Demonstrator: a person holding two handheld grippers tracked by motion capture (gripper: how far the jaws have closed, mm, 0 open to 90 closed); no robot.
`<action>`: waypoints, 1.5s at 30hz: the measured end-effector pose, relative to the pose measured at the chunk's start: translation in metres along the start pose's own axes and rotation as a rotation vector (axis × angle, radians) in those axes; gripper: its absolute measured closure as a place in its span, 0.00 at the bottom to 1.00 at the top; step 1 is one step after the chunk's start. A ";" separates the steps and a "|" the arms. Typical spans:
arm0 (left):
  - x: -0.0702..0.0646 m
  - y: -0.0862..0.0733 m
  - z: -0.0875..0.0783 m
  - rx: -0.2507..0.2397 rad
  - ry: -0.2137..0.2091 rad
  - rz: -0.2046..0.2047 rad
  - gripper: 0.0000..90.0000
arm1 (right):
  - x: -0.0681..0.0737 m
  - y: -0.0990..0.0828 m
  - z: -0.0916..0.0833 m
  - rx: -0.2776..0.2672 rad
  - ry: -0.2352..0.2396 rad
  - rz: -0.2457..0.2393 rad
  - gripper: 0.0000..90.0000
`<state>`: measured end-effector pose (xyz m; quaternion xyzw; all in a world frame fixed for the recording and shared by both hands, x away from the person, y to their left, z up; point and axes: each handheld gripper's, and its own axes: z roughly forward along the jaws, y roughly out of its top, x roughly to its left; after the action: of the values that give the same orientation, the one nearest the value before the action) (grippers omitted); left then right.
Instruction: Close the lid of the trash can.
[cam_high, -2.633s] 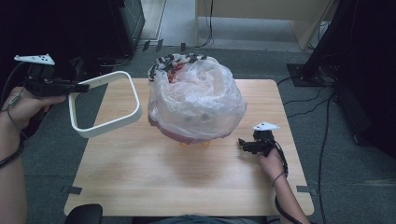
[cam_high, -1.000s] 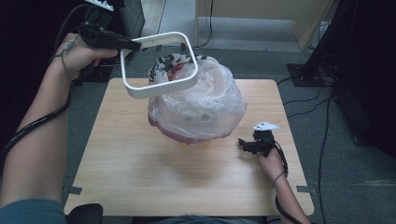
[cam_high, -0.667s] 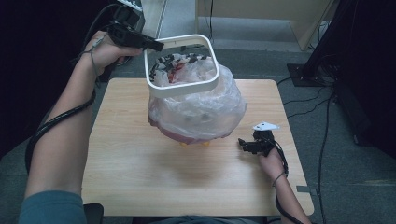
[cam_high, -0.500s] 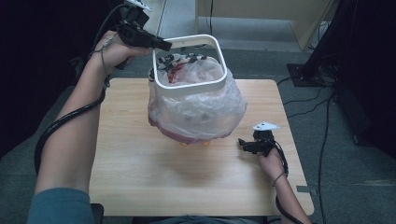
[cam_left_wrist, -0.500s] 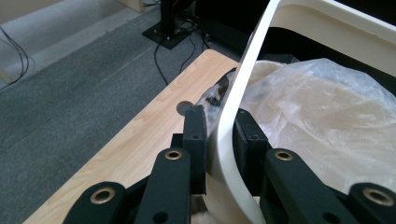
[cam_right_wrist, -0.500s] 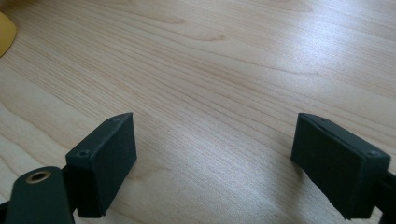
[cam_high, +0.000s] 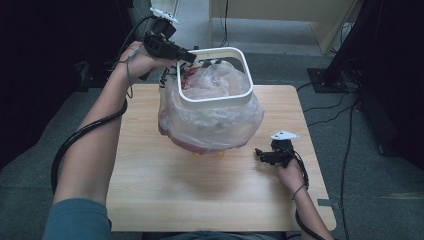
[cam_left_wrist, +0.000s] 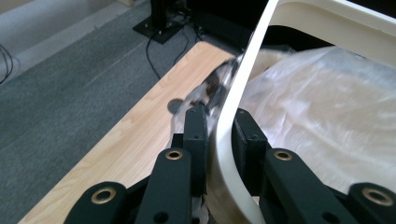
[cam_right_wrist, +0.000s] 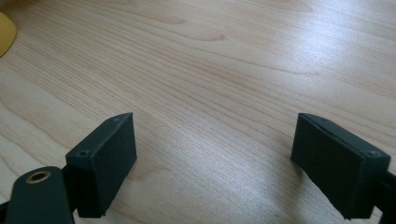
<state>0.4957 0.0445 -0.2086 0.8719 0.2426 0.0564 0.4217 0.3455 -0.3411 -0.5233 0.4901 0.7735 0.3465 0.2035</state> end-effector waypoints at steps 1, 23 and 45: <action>0.001 -0.003 -0.001 0.001 0.002 -0.003 0.87 | 0.000 0.000 0.000 0.000 0.000 0.001 0.15; 0.005 -0.011 -0.005 0.019 0.040 0.015 0.88 | 0.000 0.000 0.000 -0.001 -0.003 0.001 0.15; 0.009 -0.018 -0.008 -0.020 0.035 -0.014 0.84 | 0.000 0.000 0.000 0.000 -0.002 0.001 0.15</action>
<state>0.4948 0.0641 -0.2179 0.8648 0.2552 0.0712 0.4264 0.3454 -0.3411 -0.5233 0.4907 0.7731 0.3461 0.2043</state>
